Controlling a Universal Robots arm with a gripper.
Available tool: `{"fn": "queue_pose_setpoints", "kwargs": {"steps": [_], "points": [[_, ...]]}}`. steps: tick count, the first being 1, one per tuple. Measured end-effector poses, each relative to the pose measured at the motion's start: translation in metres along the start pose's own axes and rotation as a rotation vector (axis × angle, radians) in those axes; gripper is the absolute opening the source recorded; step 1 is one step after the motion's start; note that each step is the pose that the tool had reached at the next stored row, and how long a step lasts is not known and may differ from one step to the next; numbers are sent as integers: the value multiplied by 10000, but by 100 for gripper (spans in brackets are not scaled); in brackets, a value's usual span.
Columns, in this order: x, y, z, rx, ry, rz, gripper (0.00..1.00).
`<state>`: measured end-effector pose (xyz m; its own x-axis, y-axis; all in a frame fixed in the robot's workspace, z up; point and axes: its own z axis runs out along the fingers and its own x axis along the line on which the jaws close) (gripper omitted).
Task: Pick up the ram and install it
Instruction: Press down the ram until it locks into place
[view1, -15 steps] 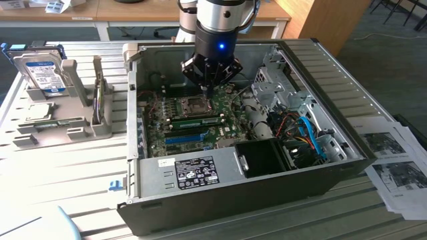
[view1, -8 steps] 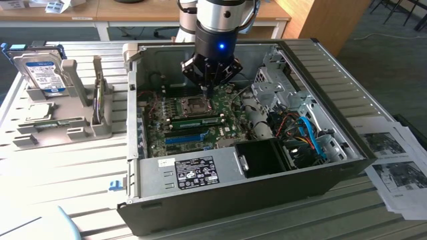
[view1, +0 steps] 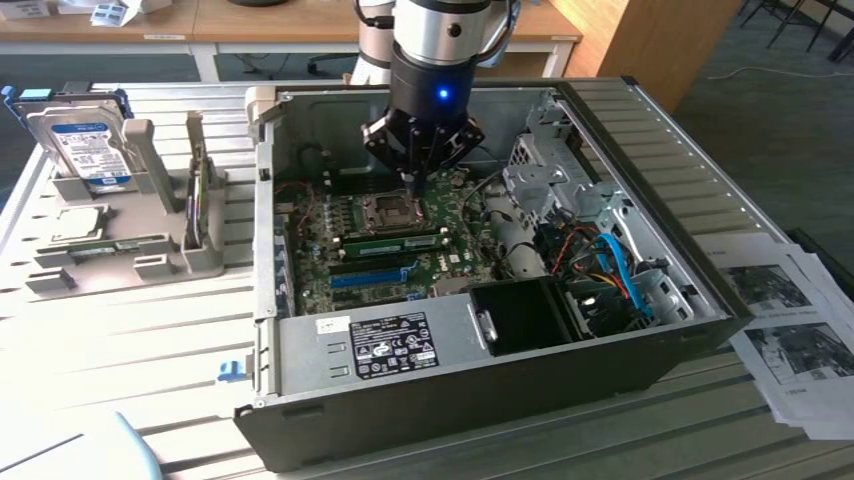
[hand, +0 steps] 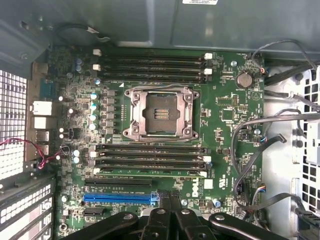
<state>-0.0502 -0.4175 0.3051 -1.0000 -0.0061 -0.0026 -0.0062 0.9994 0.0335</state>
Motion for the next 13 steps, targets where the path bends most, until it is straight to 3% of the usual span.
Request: {"fn": "queue_pose_setpoints", "kwargs": {"steps": [5,6,10,13], "points": [[0,0,1,-1,3,1,9],[-5,0,2,-3,25,-2,9],[-36,0,1,-2,245,7,9],[-37,0,1,-3,253,8,9]]}}
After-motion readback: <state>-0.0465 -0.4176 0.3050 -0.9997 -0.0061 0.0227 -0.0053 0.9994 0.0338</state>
